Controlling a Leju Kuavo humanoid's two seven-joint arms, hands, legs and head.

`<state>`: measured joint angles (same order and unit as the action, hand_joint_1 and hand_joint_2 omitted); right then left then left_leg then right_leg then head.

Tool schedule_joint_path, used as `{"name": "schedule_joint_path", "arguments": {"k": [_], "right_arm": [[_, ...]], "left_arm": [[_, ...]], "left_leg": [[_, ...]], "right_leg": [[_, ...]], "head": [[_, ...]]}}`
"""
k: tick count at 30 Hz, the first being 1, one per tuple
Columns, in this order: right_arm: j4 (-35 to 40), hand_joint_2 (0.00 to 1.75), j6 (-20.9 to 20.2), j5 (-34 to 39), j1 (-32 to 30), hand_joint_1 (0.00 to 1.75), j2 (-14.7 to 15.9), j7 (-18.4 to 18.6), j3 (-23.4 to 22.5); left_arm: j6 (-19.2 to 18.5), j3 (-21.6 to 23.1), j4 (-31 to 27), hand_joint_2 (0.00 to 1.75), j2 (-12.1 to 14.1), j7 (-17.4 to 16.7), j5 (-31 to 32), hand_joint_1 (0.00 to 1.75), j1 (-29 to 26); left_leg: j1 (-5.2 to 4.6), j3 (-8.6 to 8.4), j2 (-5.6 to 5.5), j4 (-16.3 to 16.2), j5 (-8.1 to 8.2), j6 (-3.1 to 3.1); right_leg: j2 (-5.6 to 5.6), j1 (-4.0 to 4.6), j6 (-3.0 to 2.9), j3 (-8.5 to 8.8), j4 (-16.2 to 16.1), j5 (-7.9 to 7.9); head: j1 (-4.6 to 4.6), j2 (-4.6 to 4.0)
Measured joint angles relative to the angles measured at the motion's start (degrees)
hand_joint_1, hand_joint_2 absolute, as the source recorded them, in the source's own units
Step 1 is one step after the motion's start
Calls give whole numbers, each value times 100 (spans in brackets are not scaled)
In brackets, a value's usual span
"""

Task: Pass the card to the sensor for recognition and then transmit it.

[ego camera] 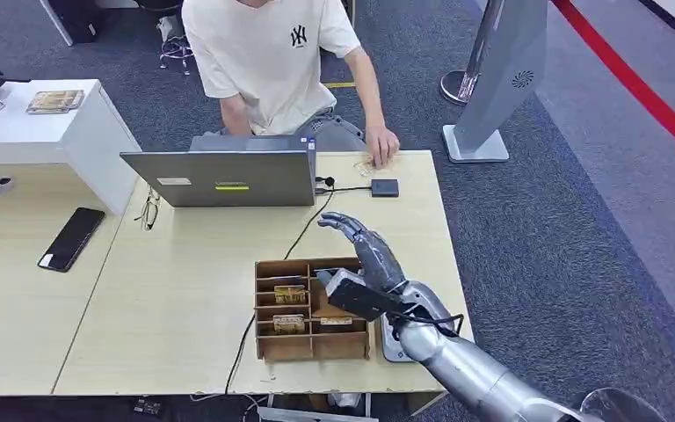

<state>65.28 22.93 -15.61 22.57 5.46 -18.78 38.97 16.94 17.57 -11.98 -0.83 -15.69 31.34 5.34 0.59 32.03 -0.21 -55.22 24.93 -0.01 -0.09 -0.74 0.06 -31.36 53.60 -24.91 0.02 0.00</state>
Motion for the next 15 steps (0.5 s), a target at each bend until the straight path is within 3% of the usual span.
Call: {"name": "schedule_joint_path", "arguments": {"k": [2,4,6,15], "right_arm": [[92,175,-55,-2,-15,56,70,9,-2],[184,175,-101,-24,-25,72,146,28,-4],[272,175,-136,-44,-40,77,228,76,-11],[687,175,-355,-435,-66,73,558,254,-6]], "left_arm": [[0,-4,0,0,0,0,-7,0,-2],[0,-6,0,0,0,2,-9,0,-9],[0,-7,0,0,2,2,-9,0,-13],[-7,-9,0,0,22,2,-7,0,-16]], "left_leg": [[0,0,0,0,0,0],[0,0,0,0,0,0],[0,0,0,0,0,0],[0,0,0,0,0,0]], "right_leg": [[-1,0,0,0,0,0],[0,0,0,0,0,0],[0,0,0,0,0,0],[0,0,0,1,0,0]], "head": [[0,0],[0,0],[0,0],[0,0]]}}
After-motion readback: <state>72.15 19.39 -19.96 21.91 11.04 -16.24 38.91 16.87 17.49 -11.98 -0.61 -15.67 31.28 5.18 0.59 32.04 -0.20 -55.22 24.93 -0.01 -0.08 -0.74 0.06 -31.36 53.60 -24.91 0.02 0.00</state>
